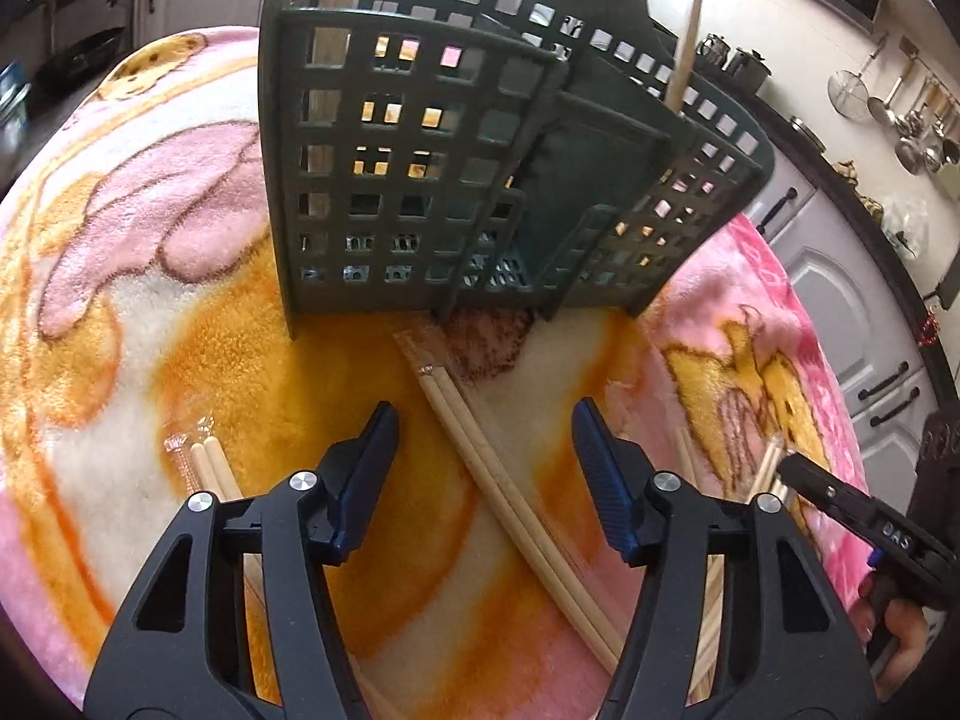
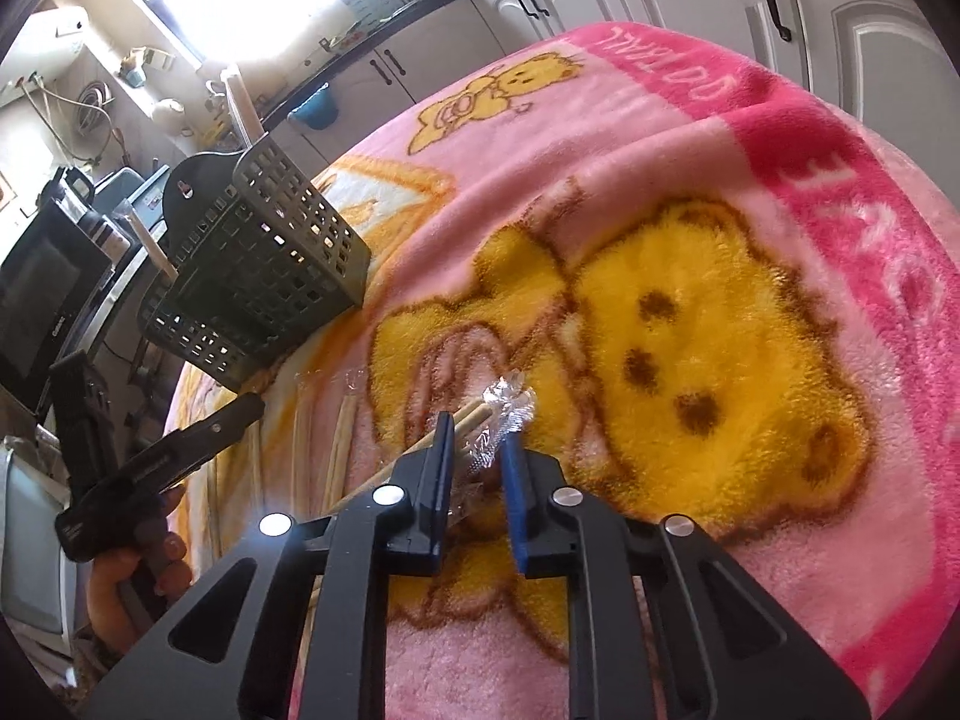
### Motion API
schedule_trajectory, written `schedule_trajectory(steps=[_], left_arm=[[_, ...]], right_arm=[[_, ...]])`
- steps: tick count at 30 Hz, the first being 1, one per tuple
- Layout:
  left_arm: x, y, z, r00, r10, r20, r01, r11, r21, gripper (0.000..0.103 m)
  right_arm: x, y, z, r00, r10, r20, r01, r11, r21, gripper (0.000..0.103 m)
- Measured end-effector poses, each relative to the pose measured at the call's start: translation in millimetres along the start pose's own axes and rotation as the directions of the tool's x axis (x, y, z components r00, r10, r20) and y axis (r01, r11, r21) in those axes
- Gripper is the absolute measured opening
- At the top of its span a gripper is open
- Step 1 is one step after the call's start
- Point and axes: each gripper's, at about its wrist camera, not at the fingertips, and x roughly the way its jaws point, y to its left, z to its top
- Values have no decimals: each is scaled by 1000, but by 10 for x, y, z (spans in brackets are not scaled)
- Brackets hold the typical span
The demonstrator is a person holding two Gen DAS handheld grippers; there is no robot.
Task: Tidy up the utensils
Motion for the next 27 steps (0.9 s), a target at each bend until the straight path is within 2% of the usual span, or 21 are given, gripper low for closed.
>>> schedule_trajectory(steps=[2, 5, 7, 9, 14, 20, 22, 27], left_arm=[[20, 0, 10, 1000, 15, 2, -15, 1000, -1, 47], [39, 28, 26, 999, 36, 7, -36, 999, -1, 36], [43, 51, 41, 998, 58, 11, -58, 998, -1, 23], [42, 88, 54, 998, 65, 12, -65, 998, -10, 18], [40, 139, 71, 998, 58, 10, -58, 998, -18, 12], [-21, 318, 75, 1000, -16, 12, 17, 996, -87, 9], [-75, 372, 76, 999, -45, 27, 48, 992, -116, 8], [-360, 390, 102, 992, -64, 106, 76, 990, -120, 7]], right_arm=[[-57, -11, -9, 1000, -1, 10, 1, 1000, -4, 11], [-141, -45, 4, 1000, -6, 31, 7, 1000, -15, 9], [-199, -50, 22, 999, -11, 46, 12, 1000, -25, 8], [-275, -37, 40, 998, -10, 68, 13, 999, -36, 8], [-443, 94, 97, 993, 13, 115, -3, 997, -84, 8], [-654, 312, 192, 983, 57, 176, -27, 986, -165, 6], [-729, 386, 222, 979, 74, 192, -37, 981, -192, 5], [-816, 520, 276, 973, 108, 205, -58, 971, -233, 4]])
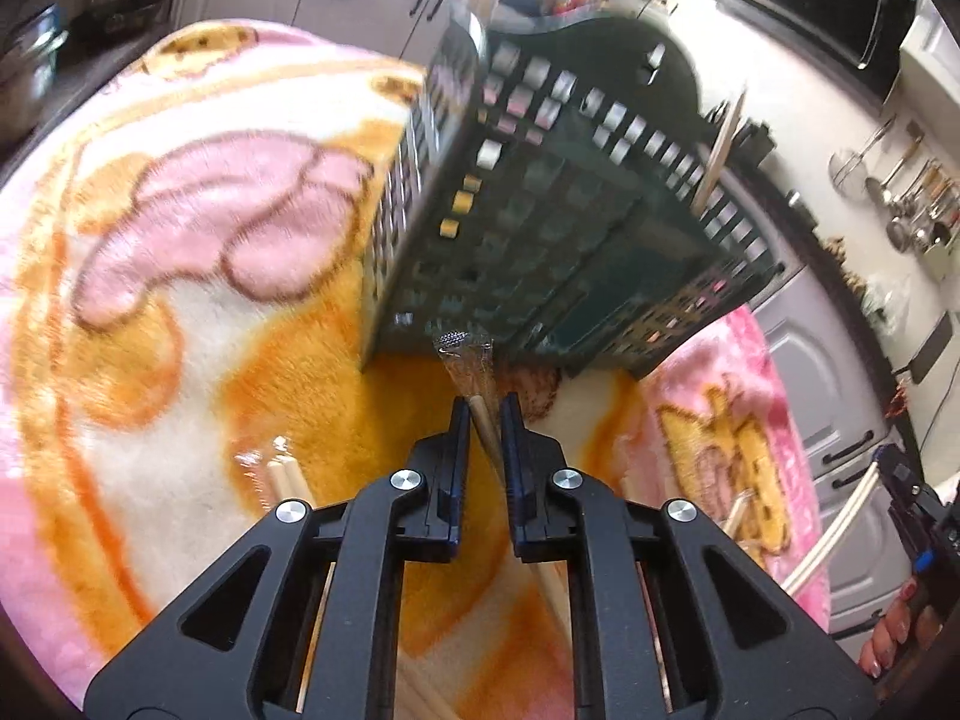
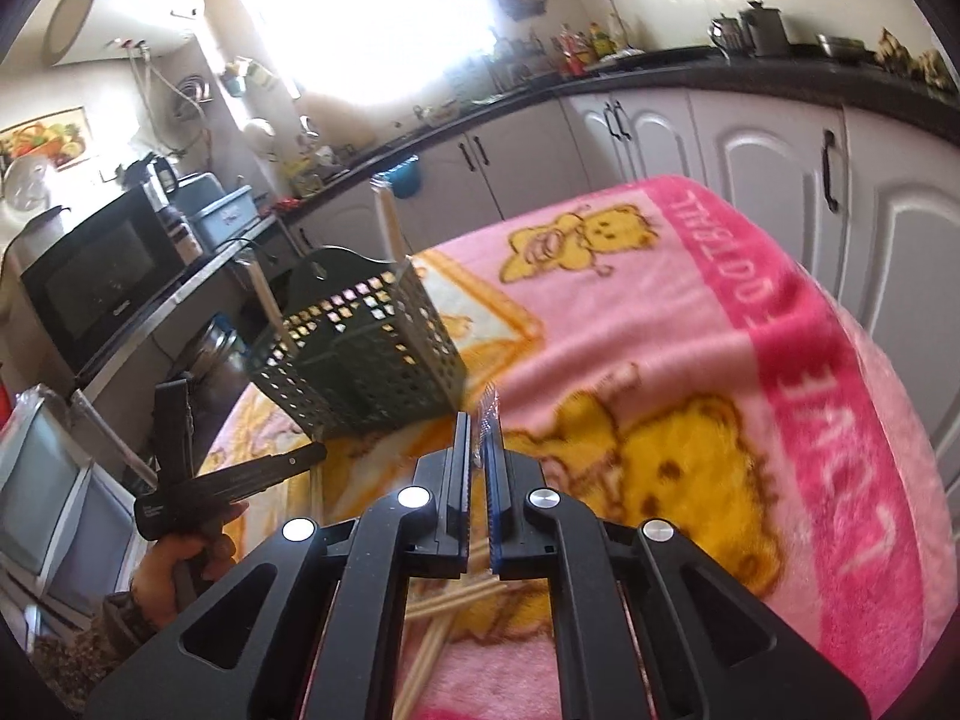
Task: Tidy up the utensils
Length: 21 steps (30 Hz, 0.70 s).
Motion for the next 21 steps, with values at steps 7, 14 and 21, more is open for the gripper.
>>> schedule_trajectory(steps=[7, 14, 21], left_arm=[[-457, -110, 115, 992, -14, 127, 10, 999, 31, 5], [-836, -174, 199, 974, -26, 227, 14, 998, 57, 4], [-1038, -244, 250, 960, -49, 277, 32, 997, 65, 3]], right_arm=[[-34, 267, 140, 998, 49, 25, -47, 996, -70, 4], [-40, 577, 224, 994, 106, 33, -101, 984, -144, 4], [-14, 873, 292, 987, 160, 29, -151, 966, -209, 3]])
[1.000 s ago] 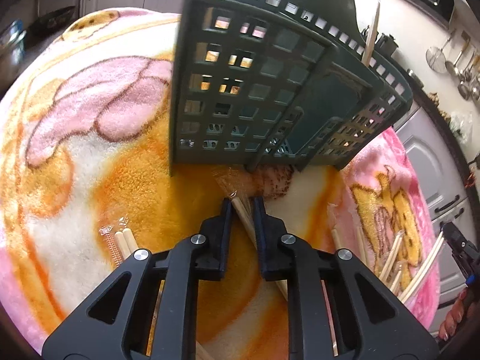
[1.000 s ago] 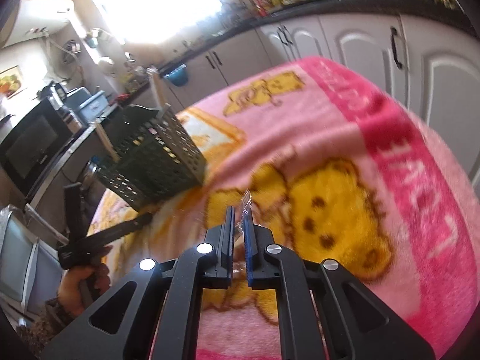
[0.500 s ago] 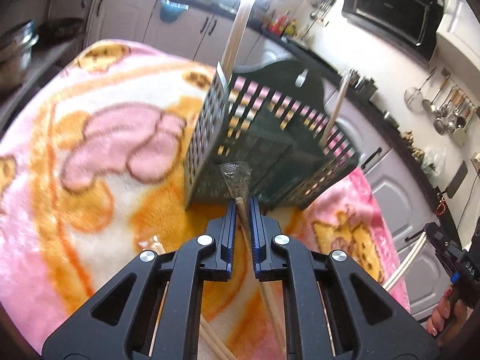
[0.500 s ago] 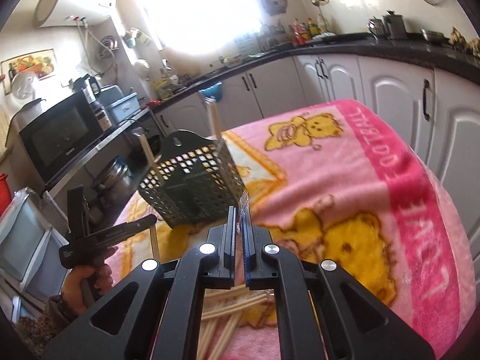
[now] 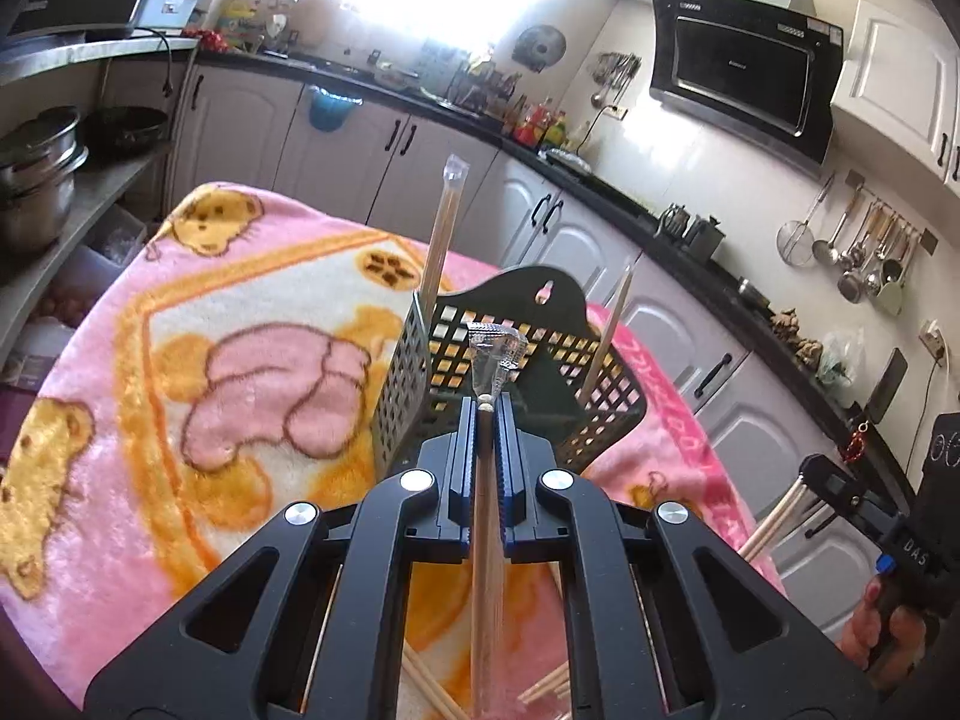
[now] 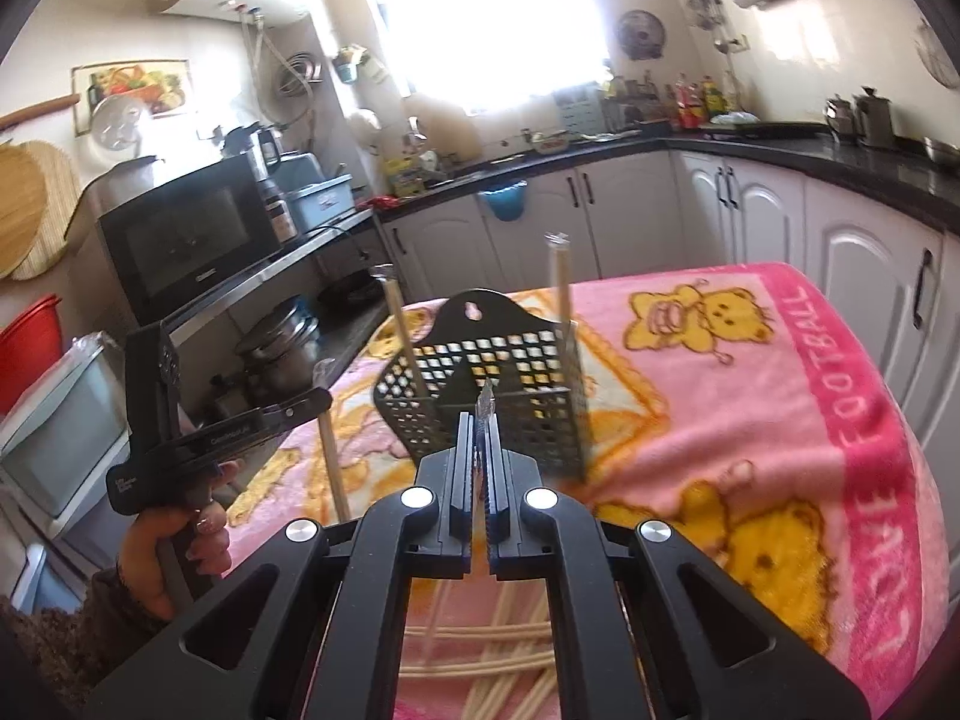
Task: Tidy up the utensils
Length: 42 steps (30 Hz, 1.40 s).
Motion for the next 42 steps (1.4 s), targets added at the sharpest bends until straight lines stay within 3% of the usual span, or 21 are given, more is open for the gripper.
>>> schedule_trajectory(steps=[10, 27, 42], left_arm=[[-180, -90, 154, 998, -38, 59, 38, 999, 10, 3], [-319, -426, 578, 987, -78, 143, 62, 992, 112, 3], [-363, -650, 1064, 967, -92, 239, 51, 984, 172, 3]], right_arm=[[9, 265, 174, 998, 58, 33, -56, 996, -68, 3], [-37, 457, 540, 988, 107, 115, -93, 988, -120, 3], [-114, 415, 990, 970, 84, 228, -53, 989, -136, 2]])
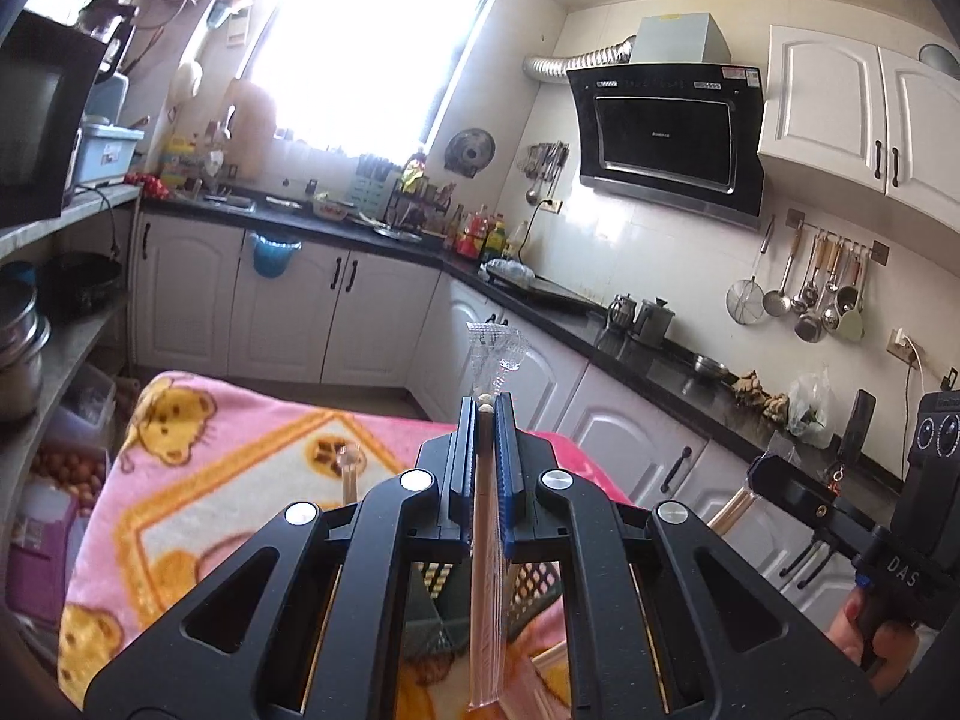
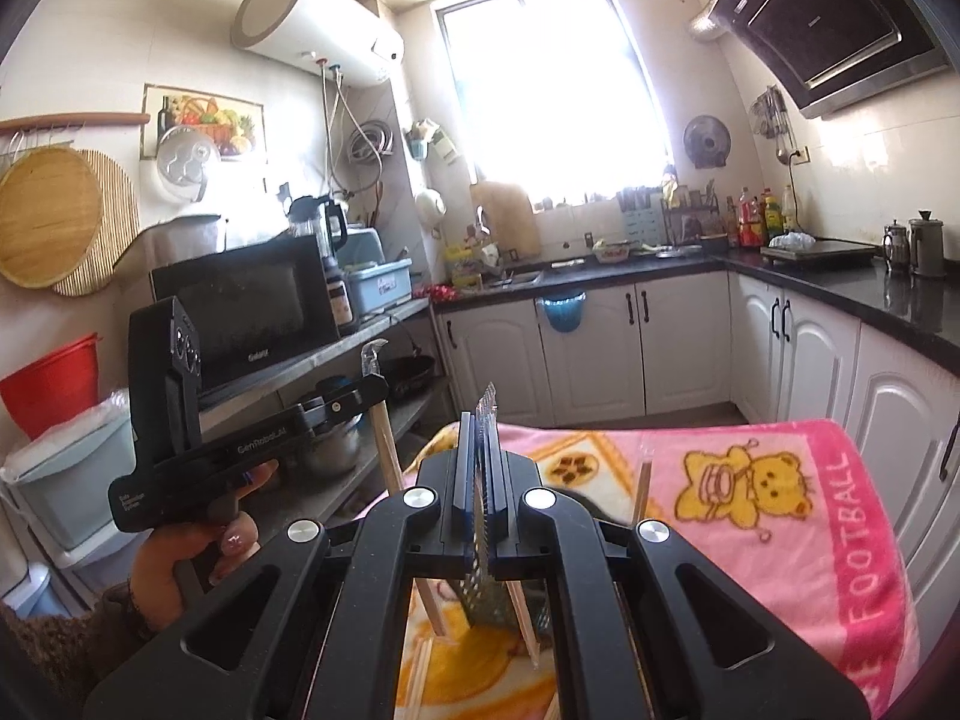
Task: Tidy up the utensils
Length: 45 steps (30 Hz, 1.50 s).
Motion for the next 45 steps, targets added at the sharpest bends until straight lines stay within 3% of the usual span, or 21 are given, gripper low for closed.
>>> schedule_trajectory(steps=[21, 45], left_arm=[[381, -186, 303, 991, 70, 116, -78, 995, 63, 3], [923, -81, -267, 993, 107, 46, -110, 991, 76, 3]], right_arm=[[327, -189, 591, 994, -55, 95, 57, 998, -17, 3], [944, -466, 136, 996, -94, 2, 94, 995, 38, 3]])
